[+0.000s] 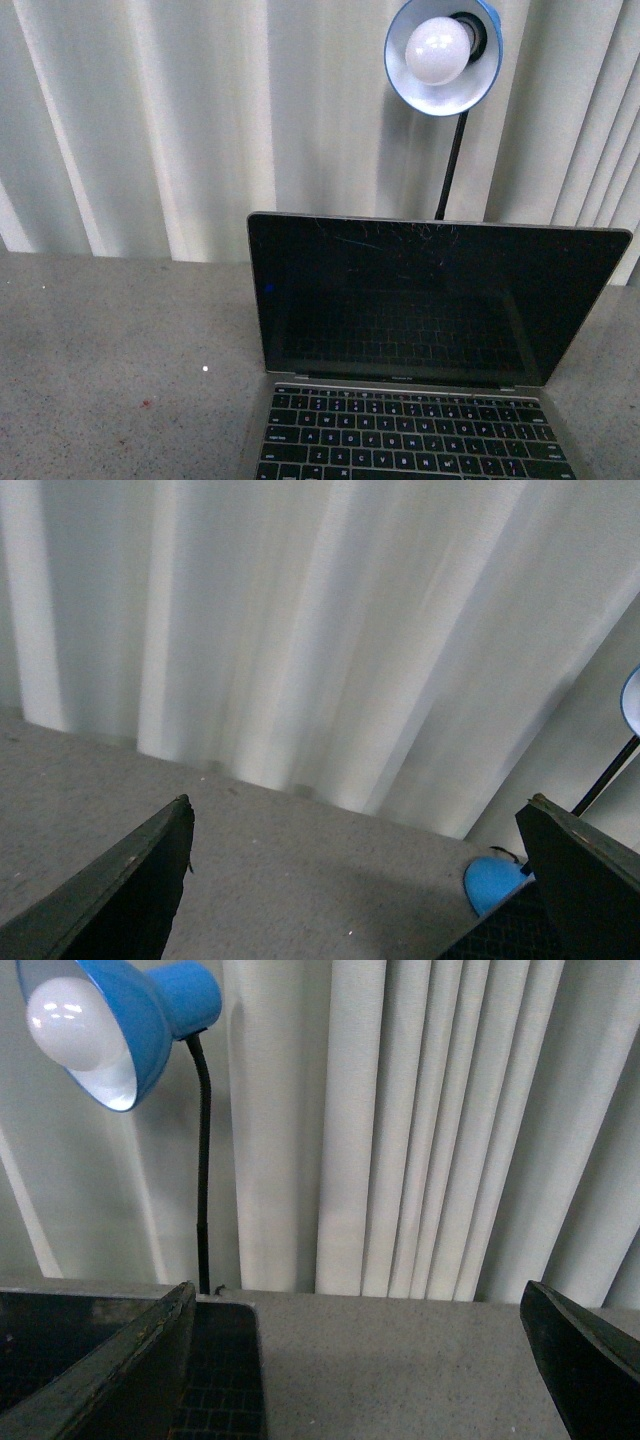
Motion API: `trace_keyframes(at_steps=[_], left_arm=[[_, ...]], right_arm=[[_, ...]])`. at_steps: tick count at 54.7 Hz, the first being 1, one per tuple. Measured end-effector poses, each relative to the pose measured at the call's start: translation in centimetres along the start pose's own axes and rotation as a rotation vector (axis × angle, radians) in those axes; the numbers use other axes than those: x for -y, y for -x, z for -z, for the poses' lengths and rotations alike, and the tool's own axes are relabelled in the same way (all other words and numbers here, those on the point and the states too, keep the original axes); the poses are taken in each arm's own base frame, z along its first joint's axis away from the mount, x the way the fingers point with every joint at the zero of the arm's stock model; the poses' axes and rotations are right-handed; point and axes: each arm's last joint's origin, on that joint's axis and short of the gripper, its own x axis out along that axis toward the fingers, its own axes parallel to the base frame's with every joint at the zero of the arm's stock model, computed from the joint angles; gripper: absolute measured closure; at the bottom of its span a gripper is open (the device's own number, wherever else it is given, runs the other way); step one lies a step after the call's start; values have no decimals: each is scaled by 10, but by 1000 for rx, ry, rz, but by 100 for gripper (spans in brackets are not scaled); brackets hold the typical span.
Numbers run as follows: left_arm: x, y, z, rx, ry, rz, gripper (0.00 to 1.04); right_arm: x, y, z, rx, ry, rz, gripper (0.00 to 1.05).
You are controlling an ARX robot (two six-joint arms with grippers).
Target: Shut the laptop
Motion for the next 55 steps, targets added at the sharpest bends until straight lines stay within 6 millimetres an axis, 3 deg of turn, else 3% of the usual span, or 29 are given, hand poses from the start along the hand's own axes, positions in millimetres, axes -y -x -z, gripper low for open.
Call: trace_keyframes(at_steps=[16, 26, 35, 47, 55], left_arm=[[12, -91, -5, -62, -189, 118, 7], [25, -130, -19, -83, -397, 202, 7], [39, -155, -27, -109, -629, 288, 7], [67, -176, -25, -146, -1055, 472, 7], [83, -187, -29, -165, -1231, 561, 7]], right_arm=[[23, -86, -37, -73, 185, -117, 7], [29, -127, -57, -106, 374, -194, 7], [27, -150, -66, -137, 591, -302, 7], [14, -174, -54, -183, 884, -456, 7], [9, -192, -54, -177, 987, -498, 7]])
